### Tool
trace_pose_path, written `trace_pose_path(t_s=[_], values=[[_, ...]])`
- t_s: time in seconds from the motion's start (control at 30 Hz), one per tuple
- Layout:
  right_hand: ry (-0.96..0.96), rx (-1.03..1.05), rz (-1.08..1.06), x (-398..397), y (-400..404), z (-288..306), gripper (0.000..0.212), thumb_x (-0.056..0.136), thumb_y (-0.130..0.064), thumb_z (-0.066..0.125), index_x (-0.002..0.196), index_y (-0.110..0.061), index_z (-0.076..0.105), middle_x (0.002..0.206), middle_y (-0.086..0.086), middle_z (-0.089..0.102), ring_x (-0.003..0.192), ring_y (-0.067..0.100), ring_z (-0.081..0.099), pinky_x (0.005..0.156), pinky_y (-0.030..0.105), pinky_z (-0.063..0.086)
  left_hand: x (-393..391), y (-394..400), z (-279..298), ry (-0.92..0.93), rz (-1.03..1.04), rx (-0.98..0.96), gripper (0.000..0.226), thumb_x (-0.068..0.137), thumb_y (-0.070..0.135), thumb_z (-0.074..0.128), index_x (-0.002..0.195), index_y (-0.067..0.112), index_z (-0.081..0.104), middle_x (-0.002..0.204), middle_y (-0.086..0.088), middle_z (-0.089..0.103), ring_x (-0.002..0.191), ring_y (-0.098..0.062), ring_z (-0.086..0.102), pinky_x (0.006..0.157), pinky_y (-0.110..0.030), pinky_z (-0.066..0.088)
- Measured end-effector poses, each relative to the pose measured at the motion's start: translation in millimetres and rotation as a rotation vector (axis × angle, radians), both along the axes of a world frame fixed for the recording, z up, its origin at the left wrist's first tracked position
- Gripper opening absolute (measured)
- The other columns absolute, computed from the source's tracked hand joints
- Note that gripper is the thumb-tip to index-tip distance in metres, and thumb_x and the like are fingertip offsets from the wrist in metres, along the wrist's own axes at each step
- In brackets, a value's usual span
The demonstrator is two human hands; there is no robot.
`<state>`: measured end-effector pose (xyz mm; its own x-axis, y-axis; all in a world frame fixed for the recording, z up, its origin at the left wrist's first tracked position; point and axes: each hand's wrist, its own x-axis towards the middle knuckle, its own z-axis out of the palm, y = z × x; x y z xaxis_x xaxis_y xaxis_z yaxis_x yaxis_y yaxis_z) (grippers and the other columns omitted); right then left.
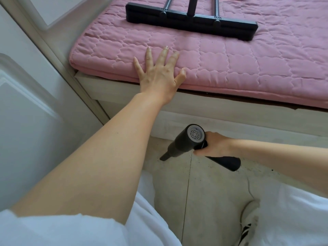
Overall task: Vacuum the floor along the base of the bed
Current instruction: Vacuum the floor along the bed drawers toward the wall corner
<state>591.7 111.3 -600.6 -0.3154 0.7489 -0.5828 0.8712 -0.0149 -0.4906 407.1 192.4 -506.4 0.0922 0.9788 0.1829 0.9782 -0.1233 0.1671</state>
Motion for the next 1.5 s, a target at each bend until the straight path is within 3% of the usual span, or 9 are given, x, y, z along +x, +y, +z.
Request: trace_pose_path(t_s=[0.23, 0.43, 0.6, 0.73, 0.93, 1.17, 1.27, 1.4, 1.5], values=[[0.033, 0.057, 0.070, -8, -1, 5, 0.031, 0.084, -0.027, 0.066, 0.106, -0.029, 0.046, 0.096, -0.002, 0.061, 0.089, 0.017, 0.059, 0.073, 0.023, 0.046, 1, 2, -1, 0.002, 0.014, -0.002, 0.059, 0.099, 0.056, 0.025, 0.153, 0.036, 0.020, 0.164, 0.007, 0.008, 0.150, -0.033, -0.006, 0.113, -0.065, -0.008], [0.047, 0.106, 0.118, -17, 16, 7, 0.025, 0.082, -0.025, 0.065, 0.098, -0.032, 0.046, 0.077, -0.013, 0.054, 0.077, 0.011, 0.055, 0.060, 0.015, 0.041, 4, 3, -9, -0.100, -0.013, 0.222, 0.065, 0.088, 0.050, 0.020, 0.139, 0.026, 0.052, 0.153, 0.004, 0.041, 0.146, -0.023, 0.027, 0.116, -0.059, 0.003], [0.098, 0.153, 0.031, -21, 29, 10, 0.028, 0.072, -0.025, 0.070, 0.096, -0.031, 0.056, 0.082, -0.010, 0.063, 0.079, 0.010, 0.059, 0.070, 0.027, 0.052, 2, 6, -19, -0.113, -0.005, 0.345, 0.051, 0.090, 0.039, 0.037, 0.131, 0.019, 0.062, 0.141, -0.001, 0.055, 0.137, -0.025, 0.044, 0.117, -0.056, 0.015], [0.111, 0.198, 0.025, -17, 30, 8, 0.041, 0.069, -0.023, 0.072, 0.108, -0.024, 0.060, 0.094, -0.003, 0.067, 0.086, 0.014, 0.062, 0.078, 0.033, 0.056, 5, 2, -19, -0.082, -0.002, 0.298, 0.055, 0.092, 0.039, 0.030, 0.139, 0.021, 0.053, 0.149, -0.001, 0.046, 0.144, -0.024, 0.033, 0.119, -0.052, 0.007], [0.138, 0.232, 0.037, -9, 22, 3, 0.048, 0.073, -0.019, 0.073, 0.118, -0.021, 0.059, 0.103, -0.004, 0.064, 0.094, 0.013, 0.059, 0.083, 0.026, 0.050, -3, -1, -16, -0.044, -0.017, 0.213, 0.055, 0.098, 0.037, 0.030, 0.150, 0.023, 0.036, 0.159, -0.002, 0.028, 0.150, -0.022, 0.015, 0.120, -0.048, -0.002], [0.148, 0.113, -0.022, 0, 13, -6, 0.046, 0.080, -0.017, 0.070, 0.123, -0.017, 0.053, 0.100, -0.005, 0.057, 0.093, 0.013, 0.054, 0.081, 0.021, 0.043, -2, -2, -15, -0.022, -0.028, 0.196, 0.054, 0.099, 0.037, 0.032, 0.151, 0.022, 0.034, 0.160, -0.001, 0.027, 0.150, -0.022, 0.015, 0.120, -0.049, -0.002], [0.151, 0.080, -0.034, 1, 14, -5, 0.044, 0.080, -0.017, 0.070, 0.121, -0.018, 0.053, 0.098, -0.004, 0.058, 0.094, 0.014, 0.056, 0.081, 0.021, 0.044, -2, -1, -14, 0.002, -0.027, 0.167, 0.058, 0.097, 0.041, 0.027, 0.152, 0.024, 0.031, 0.161, 0.000, 0.023, 0.150, -0.023, 0.012, 0.119, -0.050, -0.002], [0.129, 0.041, -0.012, 1, 13, -1, 0.035, 0.081, -0.018, 0.069, 0.109, -0.025, 0.051, 0.082, -0.014, 0.054, 0.075, 0.002, 0.052, 0.063, 0.011, 0.038, -3, -2, -11, 0.042, -0.040, 0.096, 0.060, 0.097, 0.048, 0.022, 0.154, 0.027, 0.022, 0.163, 0.002, 0.016, 0.151, -0.023, 0.006, 0.119, -0.051, -0.004], [0.089, 0.017, 0.036, 2, 12, 2, 0.029, 0.081, -0.019, 0.069, 0.101, -0.027, 0.049, 0.079, -0.013, 0.055, 0.077, 0.007, 0.054, 0.063, 0.013, 0.041, -4, -2, -9, 0.064, -0.043, 0.015, 0.061, 0.101, 0.051, 0.022, 0.156, 0.028, 0.014, 0.164, 0.003, 0.008, 0.151, -0.021, 0.000, 0.120, -0.051, -0.005]])
